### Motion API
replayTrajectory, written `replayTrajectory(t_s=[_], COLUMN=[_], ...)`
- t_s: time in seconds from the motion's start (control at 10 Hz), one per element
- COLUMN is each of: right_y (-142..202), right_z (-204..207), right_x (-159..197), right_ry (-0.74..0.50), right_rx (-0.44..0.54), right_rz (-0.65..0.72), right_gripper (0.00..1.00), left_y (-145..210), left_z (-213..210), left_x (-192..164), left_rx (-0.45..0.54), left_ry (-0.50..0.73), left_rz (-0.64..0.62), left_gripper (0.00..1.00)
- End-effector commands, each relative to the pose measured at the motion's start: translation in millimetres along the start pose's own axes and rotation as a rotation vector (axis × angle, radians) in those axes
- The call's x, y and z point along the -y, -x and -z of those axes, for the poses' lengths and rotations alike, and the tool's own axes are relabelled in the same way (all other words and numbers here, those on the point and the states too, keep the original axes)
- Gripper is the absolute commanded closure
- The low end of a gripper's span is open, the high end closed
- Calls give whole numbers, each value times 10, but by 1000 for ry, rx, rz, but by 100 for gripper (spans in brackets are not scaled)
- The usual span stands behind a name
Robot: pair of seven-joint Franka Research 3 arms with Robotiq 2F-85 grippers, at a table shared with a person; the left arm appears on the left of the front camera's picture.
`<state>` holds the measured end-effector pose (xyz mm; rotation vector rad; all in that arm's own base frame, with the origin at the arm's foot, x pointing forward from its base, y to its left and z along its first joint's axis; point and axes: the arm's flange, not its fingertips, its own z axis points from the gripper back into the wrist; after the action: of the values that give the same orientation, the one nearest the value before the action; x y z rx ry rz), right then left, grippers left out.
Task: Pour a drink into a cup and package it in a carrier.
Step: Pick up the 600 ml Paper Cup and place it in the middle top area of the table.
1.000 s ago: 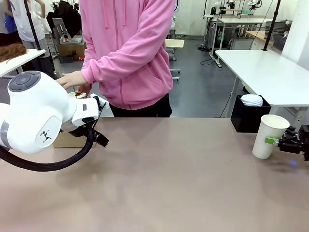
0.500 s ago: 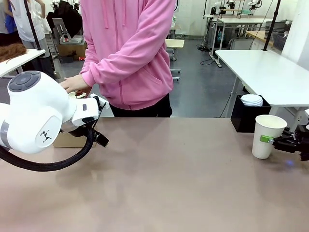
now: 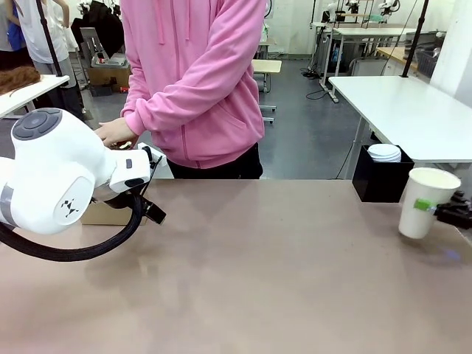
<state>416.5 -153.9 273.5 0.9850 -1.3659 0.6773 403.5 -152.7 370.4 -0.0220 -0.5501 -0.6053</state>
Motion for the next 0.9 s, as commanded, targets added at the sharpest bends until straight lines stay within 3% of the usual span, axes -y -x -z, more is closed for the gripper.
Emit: replayTrajectory(t_s=[0.0, 0.2, 0.4, 0.8], right_y=[-605, -943, -1053, -630], right_z=[402, 1005, 1713, 3027], right_x=[-436, -691, -822, -717], right_ry=[99, 116, 140, 197], right_rx=[28, 23, 9, 59], right_rz=[19, 31, 49, 25], right_gripper=[20, 20, 20, 20], left_y=[4, 4, 4, 4], left_z=[-3, -3, -3, -3], left_x=[-3, -3, -3, -3], left_rx=[1, 1, 1, 1], left_ry=[2, 2, 2, 2], left_rz=[-1, -1, -1, -1], left_gripper=[0, 0, 0, 0])
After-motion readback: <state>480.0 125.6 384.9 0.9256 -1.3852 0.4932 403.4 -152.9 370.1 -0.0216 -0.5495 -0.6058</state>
